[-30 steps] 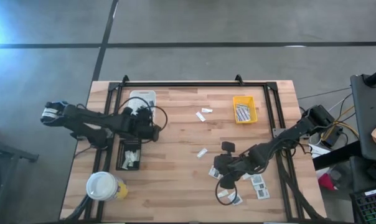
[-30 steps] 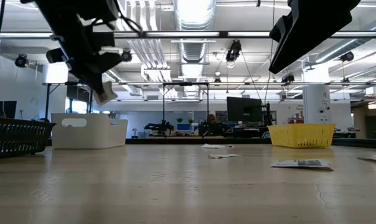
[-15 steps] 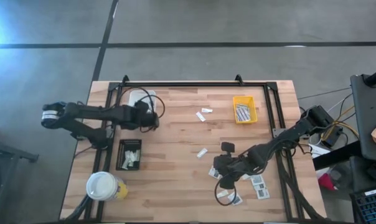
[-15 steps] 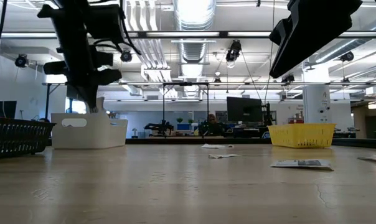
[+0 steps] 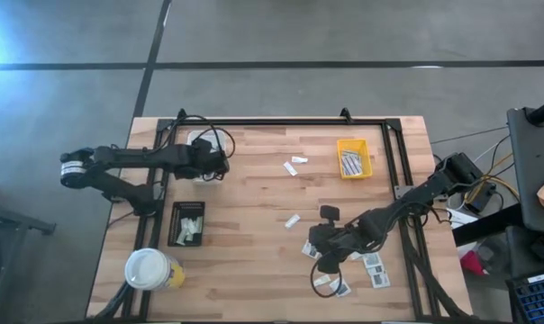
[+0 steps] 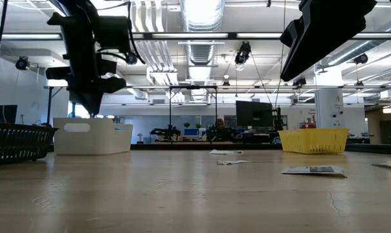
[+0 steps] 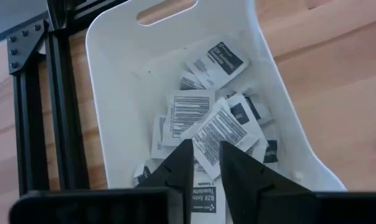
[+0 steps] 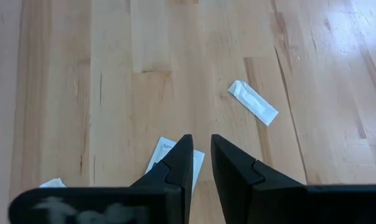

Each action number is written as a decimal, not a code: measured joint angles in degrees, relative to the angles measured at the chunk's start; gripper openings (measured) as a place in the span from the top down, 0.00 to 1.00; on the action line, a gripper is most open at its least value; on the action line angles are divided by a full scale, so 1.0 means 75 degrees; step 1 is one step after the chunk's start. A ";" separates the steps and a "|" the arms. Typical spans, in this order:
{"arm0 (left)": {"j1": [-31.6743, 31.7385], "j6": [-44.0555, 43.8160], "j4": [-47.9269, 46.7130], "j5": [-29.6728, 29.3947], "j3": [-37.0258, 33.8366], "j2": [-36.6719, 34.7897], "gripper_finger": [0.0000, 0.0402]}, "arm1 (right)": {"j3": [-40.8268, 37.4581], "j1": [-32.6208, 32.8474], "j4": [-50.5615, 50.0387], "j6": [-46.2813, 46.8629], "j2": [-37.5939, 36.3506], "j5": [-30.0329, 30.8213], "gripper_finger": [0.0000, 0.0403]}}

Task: Pick & Place First Aid Supplies
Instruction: Put the green bandage pack into the black bin

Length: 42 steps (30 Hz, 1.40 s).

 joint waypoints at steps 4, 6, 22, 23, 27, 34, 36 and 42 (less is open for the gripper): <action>0.0031 0.0169 0.0000 -0.0003 0.0003 -0.0015 0.79 | 0.0000 0.0000 0.0000 -0.0006 0.0000 0.0000 0.87; 0.0031 0.0334 -0.0015 -0.0003 0.0053 -0.0026 0.79 | 0.0000 0.0000 0.0000 -0.0006 0.0000 0.0000 0.87; -0.1269 0.1904 0.2140 0.0316 0.0702 -0.0026 0.79 | 0.0000 0.0247 -0.0006 -0.0006 0.0000 -0.0003 0.87; -0.1418 0.2011 0.2399 0.0318 0.0702 -0.0023 0.79 | 0.0000 0.0298 -0.0006 -0.0006 0.0000 0.0000 0.87; -0.2063 0.2447 0.3419 0.0323 0.0653 -0.0020 0.79 | 0.0000 0.0486 -0.0009 -0.0009 0.0000 0.0000 0.87; -0.3186 0.3102 0.4302 0.0338 0.0638 0.0259 0.79 | -0.0113 0.0725 -0.0005 -0.0005 0.0000 0.0062 0.87; -0.3443 0.3259 0.4485 0.0341 0.0638 0.0433 0.79 | -0.0157 0.0737 -0.0012 -0.0002 0.0000 0.0064 0.87; -0.4010 0.3655 0.5236 0.0442 0.0638 0.1282 0.79 | -0.0340 0.0737 0.0189 -0.0300 0.0000 0.0083 0.87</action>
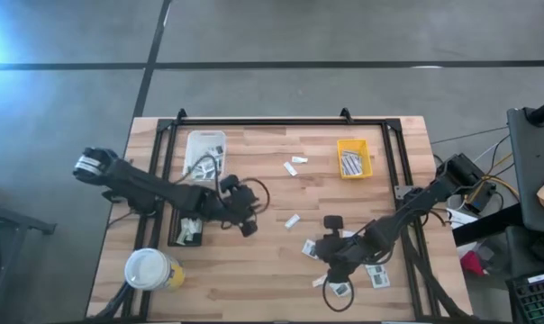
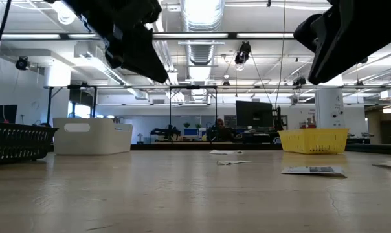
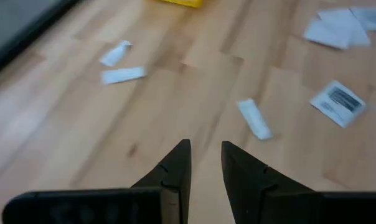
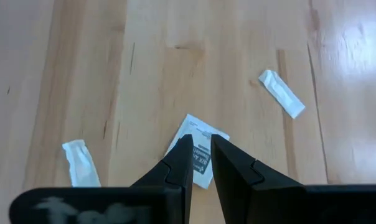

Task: Pick & Place First Aid Supplies
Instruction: Put the green bandage pack into the black bin

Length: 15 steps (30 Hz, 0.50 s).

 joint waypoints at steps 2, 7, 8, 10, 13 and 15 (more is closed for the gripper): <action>-0.0121 0.0195 0.0263 0.0168 0.0000 0.0350 0.79 | -0.0091 0.0000 0.0263 -0.0316 0.0000 0.0000 0.87; -0.0261 0.0771 0.1205 0.0474 0.0003 0.1172 0.79 | -0.0159 0.0000 0.0615 -0.0895 0.0000 -0.0004 0.87; -0.0264 0.0838 0.1398 0.0479 0.0003 0.1320 0.79 | -0.0164 -0.0003 0.0607 -0.0917 0.0000 -0.0001 0.87; -0.0262 0.0959 0.1870 0.0485 0.0003 0.1575 0.79 | -0.0164 -0.0003 0.0612 -0.0924 0.0000 0.0001 0.87; -0.0262 0.1172 0.2629 0.0541 0.0003 0.1875 0.79 | -0.0172 -0.0006 0.0619 -0.0924 0.0000 0.0045 0.87; -0.0263 0.1346 0.3134 0.0746 0.0010 0.2037 0.79 | -0.0193 -0.0006 0.0628 -0.0924 0.0000 0.0198 0.87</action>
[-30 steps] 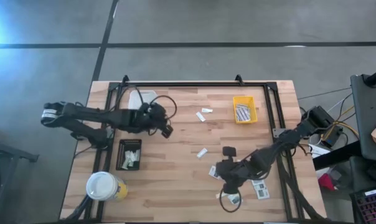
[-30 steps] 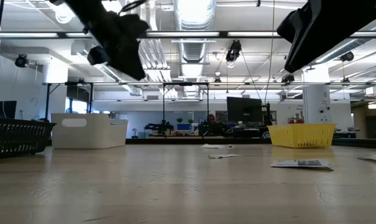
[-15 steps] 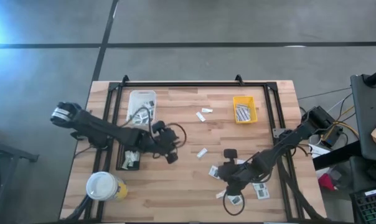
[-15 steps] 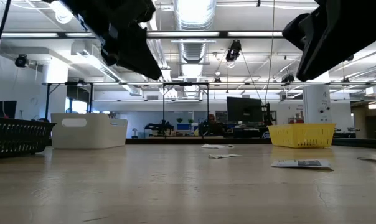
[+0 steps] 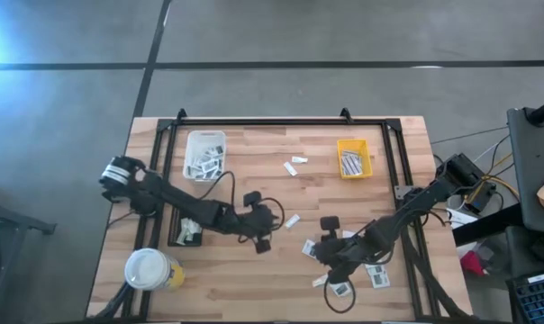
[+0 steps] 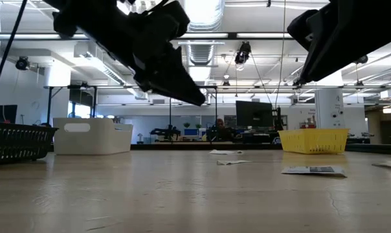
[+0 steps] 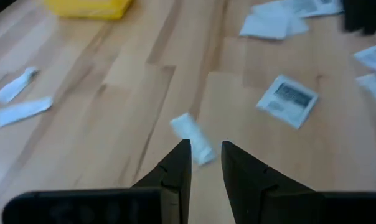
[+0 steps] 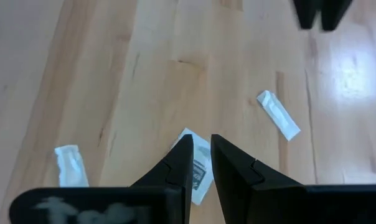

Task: Pick & Place First Aid Supplies
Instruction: Put the green bandage pack into the black bin

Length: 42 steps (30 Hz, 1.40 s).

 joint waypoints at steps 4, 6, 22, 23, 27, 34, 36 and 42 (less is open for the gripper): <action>-0.0007 0.0269 0.0781 0.0405 0.0008 0.0314 0.80 | -0.0006 0.0000 0.0002 -0.0018 0.0000 0.0197 0.87; -0.0010 0.0290 0.0981 0.0421 0.0008 0.0413 0.81 | -0.0009 0.0000 0.0002 -0.0035 0.0000 0.0206 0.87; -0.0001 0.0479 0.1944 0.0420 0.0010 0.0890 0.99 | -0.0063 -0.0058 0.0339 -0.0093 0.0000 0.0805 0.87; -0.0001 0.0480 0.1975 0.0420 0.0010 0.0919 1.00 | -0.0079 -0.0071 0.0400 -0.0139 0.0000 0.0805 0.87; -0.0001 0.0445 0.2003 0.0417 0.0010 0.1039 1.00 | -0.0138 -0.0138 0.0612 -0.0334 0.0000 0.0810 0.87; -0.0001 0.0232 0.2533 0.0395 0.0005 0.1471 1.00 | -0.0228 -0.0383 0.0643 -0.0283 0.0000 0.0809 0.87; 0.0002 0.0138 0.2764 0.0269 0.0005 0.1589 1.00 | -0.0255 -0.0443 0.0640 -0.0233 0.0000 0.0809 0.87; 0.0026 -0.0343 0.2747 -0.0459 0.0005 0.1926 1.00 | -0.0268 -0.0529 0.0678 -0.0172 0.0000 0.0807 0.87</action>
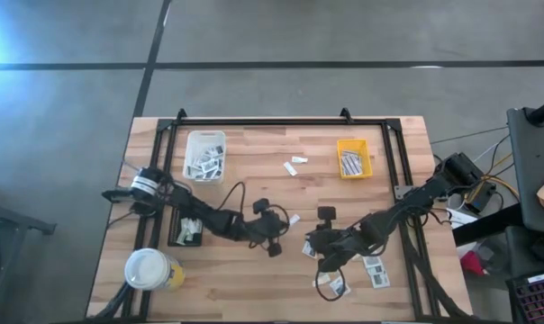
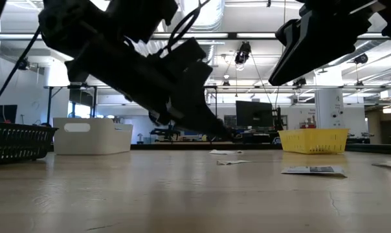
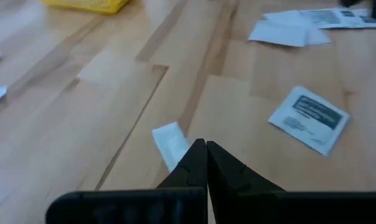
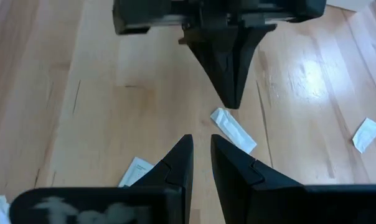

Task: Pick & Place First Aid Supplies
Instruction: Put the green bandage pack into the black bin

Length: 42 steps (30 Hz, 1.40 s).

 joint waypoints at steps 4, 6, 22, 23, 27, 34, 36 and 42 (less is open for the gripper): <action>0.0059 -0.0318 -0.0018 -0.0014 0.0000 0.0160 1.00 | -0.0015 -0.0008 0.0129 -0.0020 0.0000 -0.0004 0.87; 0.0081 -0.0415 -0.0058 -0.0012 -0.0003 0.0217 1.00 | -0.0038 -0.0013 0.0217 -0.0026 0.0000 -0.0004 0.87; 0.0244 -0.1539 -0.0595 0.0438 -0.0003 0.0262 1.00 | -0.0271 -0.0399 0.0368 -0.0023 -0.0003 -0.0010 0.87; 0.0244 -0.1502 -0.0577 0.0381 -0.0003 0.0262 1.00 | -0.0271 -0.0422 0.0365 -0.0025 -0.0003 -0.0010 0.87; 0.0260 -0.1390 -0.0466 0.0316 0.0011 0.0262 1.00 | -0.0271 -0.0444 0.0370 -0.0024 -0.0003 -0.0012 0.87; 0.0276 -0.1820 -0.1006 0.0443 0.0028 0.0253 1.00 | -0.0285 -0.0444 0.0390 -0.0491 -0.0003 -0.0013 0.87; 0.0275 -0.1909 -0.1034 0.0459 0.0020 0.0274 1.00 | -0.0329 -0.0444 0.0386 -0.0943 -0.0003 -0.0020 0.87; 0.0278 -0.1923 -0.1070 0.0611 0.0009 0.0297 1.00 | -0.0336 -0.0468 0.0702 -0.2381 0.0380 -0.0016 0.87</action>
